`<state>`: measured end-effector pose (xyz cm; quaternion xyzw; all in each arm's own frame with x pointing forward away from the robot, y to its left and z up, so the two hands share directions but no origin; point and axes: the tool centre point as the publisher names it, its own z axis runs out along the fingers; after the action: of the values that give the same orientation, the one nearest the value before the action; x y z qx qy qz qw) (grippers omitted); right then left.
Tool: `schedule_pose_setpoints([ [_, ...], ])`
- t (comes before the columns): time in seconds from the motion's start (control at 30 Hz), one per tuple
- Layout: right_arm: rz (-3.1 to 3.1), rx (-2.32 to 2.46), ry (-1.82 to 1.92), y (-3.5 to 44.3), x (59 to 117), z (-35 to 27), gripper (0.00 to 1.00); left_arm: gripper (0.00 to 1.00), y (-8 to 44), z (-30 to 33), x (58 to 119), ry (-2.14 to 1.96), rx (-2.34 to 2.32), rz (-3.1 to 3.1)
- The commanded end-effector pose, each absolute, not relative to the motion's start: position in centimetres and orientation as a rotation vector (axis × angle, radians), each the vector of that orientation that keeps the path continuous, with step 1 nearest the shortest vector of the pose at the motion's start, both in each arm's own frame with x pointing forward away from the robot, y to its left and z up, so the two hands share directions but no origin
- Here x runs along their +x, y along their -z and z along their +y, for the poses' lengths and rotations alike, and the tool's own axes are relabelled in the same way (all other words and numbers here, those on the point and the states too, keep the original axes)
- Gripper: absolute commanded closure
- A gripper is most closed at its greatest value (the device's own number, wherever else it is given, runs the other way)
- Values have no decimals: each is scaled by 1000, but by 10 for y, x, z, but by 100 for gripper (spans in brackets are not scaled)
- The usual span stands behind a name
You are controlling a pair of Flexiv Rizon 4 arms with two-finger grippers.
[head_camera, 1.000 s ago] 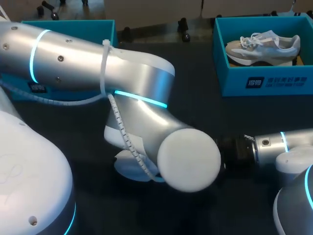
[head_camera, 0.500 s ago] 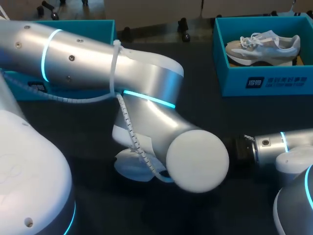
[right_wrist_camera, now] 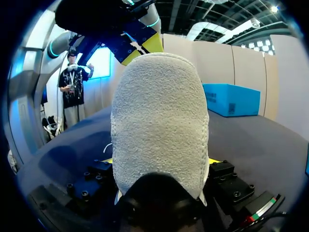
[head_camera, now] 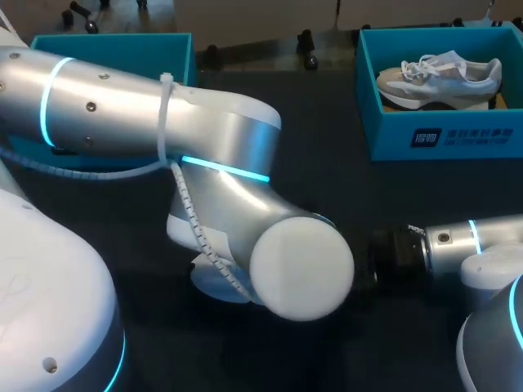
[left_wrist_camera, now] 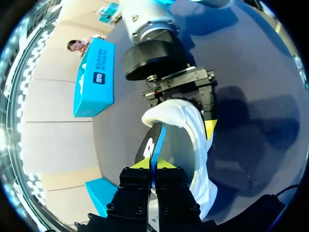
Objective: Take the shoe out of the shoebox, open the shoe tongue, remove and reinsert the insole, then place the shoe into the shoebox
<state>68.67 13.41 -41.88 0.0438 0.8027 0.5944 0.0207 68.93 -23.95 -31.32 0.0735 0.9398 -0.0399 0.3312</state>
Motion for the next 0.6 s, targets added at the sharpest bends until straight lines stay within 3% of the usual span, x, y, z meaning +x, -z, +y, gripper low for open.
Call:
schedule_pose_setpoints([
  [0.03, 2496, 138, -1834, 417, 686, 135, 100, 100, 309, -232, 694, 166, 181, 2465],
  [0.6, 2496, 138, -1834, 417, 686, 135, 100, 100, 304, -242, 689, 270, 63, 2437],
])
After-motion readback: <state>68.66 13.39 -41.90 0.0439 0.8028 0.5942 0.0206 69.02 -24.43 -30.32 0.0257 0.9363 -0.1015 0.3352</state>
